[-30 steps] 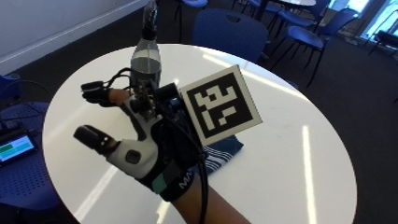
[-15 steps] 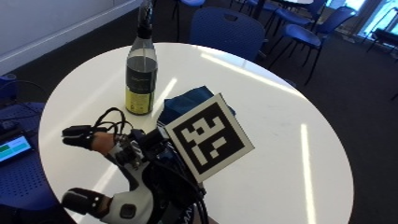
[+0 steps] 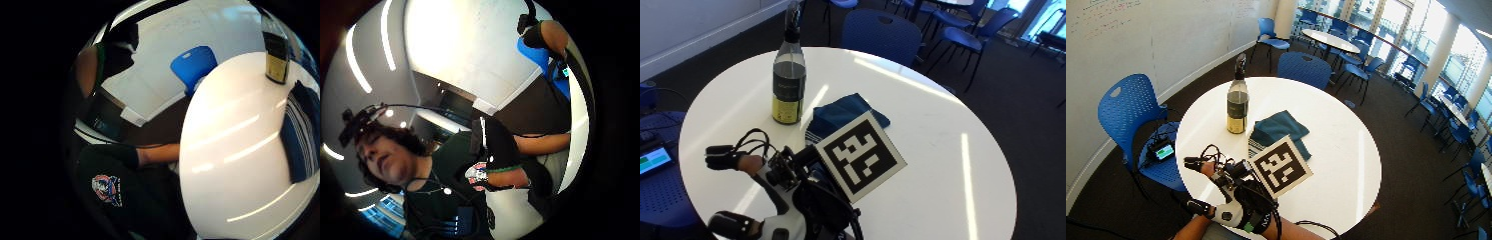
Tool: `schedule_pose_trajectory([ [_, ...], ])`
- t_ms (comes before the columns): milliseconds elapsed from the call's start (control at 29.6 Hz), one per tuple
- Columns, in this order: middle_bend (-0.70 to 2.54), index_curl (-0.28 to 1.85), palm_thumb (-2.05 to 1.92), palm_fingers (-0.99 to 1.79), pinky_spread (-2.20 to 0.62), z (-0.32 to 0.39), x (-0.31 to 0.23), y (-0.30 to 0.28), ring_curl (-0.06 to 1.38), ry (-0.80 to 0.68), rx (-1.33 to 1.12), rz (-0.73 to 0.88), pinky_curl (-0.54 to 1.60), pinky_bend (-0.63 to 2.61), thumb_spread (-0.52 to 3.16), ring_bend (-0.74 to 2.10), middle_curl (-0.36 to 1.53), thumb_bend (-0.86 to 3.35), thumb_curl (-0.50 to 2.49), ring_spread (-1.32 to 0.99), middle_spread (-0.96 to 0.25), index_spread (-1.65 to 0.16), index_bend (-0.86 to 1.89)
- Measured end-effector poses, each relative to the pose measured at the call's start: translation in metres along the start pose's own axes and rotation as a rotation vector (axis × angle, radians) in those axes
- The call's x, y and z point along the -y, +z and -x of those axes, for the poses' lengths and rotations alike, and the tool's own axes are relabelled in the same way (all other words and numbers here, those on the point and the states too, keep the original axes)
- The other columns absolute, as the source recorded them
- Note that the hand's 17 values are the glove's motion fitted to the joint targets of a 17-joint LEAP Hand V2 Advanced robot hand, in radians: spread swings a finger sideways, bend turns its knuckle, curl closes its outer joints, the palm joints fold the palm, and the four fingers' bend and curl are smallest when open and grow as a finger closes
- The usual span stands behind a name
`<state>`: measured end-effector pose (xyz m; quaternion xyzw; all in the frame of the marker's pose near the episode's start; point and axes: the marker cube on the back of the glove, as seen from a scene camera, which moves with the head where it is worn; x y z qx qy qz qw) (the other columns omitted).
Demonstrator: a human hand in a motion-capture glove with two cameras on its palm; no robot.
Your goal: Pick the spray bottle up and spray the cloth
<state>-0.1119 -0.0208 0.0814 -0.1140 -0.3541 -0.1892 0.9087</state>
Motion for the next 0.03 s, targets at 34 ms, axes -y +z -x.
schedule_pose_trajectory([
  [34,0.25,0.34,0.55,0.78,0.21,0.0000,-0.0004,0.0004,0.34,0.004,0.005,0.002,0.26,0.16,1.11,0.28,0.40,-0.02,0.44,-0.11,-0.10,-0.38,0.14],
])
